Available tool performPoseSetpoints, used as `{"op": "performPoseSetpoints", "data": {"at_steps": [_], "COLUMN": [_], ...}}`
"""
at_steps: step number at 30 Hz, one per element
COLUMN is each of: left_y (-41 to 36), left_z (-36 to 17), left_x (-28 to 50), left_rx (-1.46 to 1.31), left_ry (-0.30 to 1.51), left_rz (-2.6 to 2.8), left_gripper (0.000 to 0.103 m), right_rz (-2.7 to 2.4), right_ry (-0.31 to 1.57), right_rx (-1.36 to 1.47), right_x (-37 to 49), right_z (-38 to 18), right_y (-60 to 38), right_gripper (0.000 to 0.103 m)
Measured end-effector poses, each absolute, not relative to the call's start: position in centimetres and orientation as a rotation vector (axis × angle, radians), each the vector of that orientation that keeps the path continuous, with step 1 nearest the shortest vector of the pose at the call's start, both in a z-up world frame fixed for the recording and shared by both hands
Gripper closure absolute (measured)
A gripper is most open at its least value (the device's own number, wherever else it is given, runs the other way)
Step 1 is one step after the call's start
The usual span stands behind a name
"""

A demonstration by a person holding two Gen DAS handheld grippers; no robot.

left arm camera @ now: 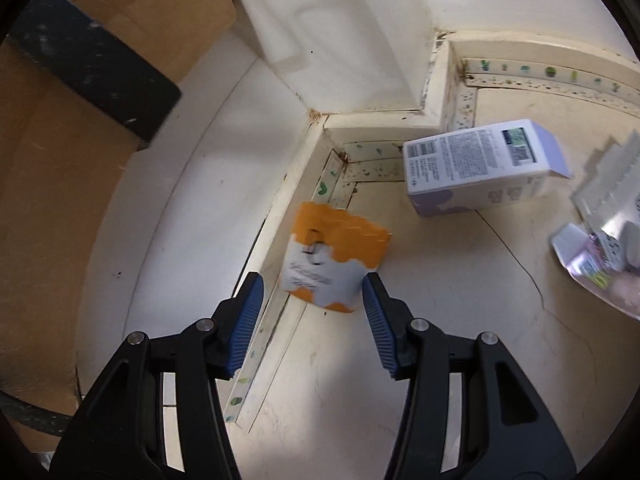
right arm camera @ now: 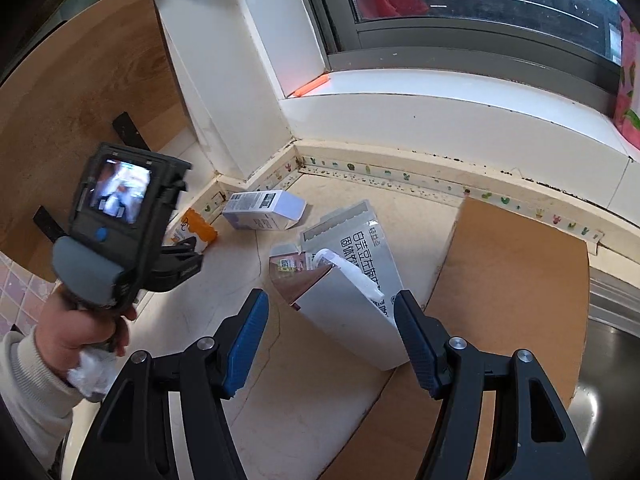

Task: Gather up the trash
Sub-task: 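Close the left tool on the orange cake cup while the right tool reaches toward the white box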

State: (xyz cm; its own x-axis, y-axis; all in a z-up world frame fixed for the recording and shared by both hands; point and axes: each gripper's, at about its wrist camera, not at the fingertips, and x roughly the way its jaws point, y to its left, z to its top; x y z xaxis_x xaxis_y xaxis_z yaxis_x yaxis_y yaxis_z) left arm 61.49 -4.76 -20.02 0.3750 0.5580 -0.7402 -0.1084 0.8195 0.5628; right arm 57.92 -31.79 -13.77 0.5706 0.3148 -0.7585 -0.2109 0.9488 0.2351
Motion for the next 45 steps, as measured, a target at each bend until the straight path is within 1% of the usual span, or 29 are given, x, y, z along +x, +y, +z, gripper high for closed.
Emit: {"op": "performPoseSetpoints", "data": {"at_steps": [8, 15, 22, 27, 34, 38, 45], "left_y": [-3.9, -4.8, -5.7, -5.9, -7.3, -8.3, -9.4], "left_z": [-21.3, -21.4, -21.8, -22.1, -22.2, -21.7, -19.9], "left_x": [62.4, 62.2, 62.6, 63.2, 63.8, 63.3, 60.0], "left_rx": [0.472, 0.511, 0.564, 0.57, 0.606, 0.59, 0.529], "left_ry": [1.097, 1.076, 1.085, 1.09, 1.067, 1.053, 1.066], "left_rz": [0.501, 0.503, 0.512, 0.517, 0.523, 0.513, 0.441], "left_gripper": [0.054, 0.054, 0.049, 0.048, 0.048, 0.05, 0.052], "right_rz": [0.318, 0.326, 0.325, 0.323, 0.322, 0.323, 0.329], "right_ry": [0.891, 0.892, 0.891, 0.888, 0.885, 0.88, 0.874], "right_rx": [0.106, 0.122, 0.129, 0.134, 0.14, 0.145, 0.138], "right_x": [57.4, 57.7, 57.9, 58.1, 58.1, 58.0, 58.8], "right_z": [-13.6, -13.9, -14.0, -13.9, -13.8, -13.6, -12.8], "right_y": [-31.6, -31.5, -31.5, -31.8, -32.1, -32.1, -31.5], "right_gripper": [0.037, 0.037, 0.037, 0.037, 0.037, 0.037, 0.037]}}
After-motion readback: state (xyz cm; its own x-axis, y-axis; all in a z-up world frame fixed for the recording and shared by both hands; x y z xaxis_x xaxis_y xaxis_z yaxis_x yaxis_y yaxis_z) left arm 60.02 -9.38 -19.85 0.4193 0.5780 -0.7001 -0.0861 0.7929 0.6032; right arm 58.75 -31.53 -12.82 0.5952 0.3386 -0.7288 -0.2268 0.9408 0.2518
